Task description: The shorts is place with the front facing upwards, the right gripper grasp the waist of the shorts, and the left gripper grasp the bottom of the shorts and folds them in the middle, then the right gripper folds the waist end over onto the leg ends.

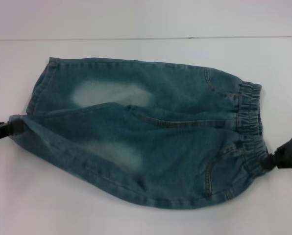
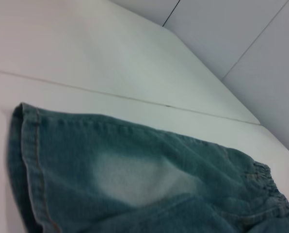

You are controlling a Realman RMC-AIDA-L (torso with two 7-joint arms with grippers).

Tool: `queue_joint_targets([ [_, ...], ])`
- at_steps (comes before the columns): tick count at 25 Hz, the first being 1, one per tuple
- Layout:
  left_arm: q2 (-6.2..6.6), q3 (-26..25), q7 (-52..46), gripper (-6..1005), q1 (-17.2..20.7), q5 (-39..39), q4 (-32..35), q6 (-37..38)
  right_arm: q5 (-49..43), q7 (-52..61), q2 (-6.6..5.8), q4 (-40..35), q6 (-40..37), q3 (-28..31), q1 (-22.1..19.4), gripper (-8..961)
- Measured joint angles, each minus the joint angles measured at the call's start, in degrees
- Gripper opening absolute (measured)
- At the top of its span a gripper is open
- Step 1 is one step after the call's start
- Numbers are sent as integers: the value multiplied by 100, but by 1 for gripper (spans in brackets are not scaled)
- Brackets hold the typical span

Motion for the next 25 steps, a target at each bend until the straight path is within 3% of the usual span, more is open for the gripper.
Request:
queue_joint_targets([
  [8, 79, -2, -126, 135, -264, -121, -28, -265, 1138, -262, 10, -64, 129, 698, -193, 30],
  [16, -127, 28, -206, 143, -411, -787, -109, -1183, 2319, -593, 201, 148, 645, 846, -581, 30],
  [19, -190, 81, -163, 145, -473, -857, -237, -1643, 2850, -986, 190, 610, 886, 961, -680, 30],
  [25, -200, 139, -45, 151, -710, -872, -718, -2548, 3417, -1520, 196, 1454, 2050, 1139, -687, 33],
])
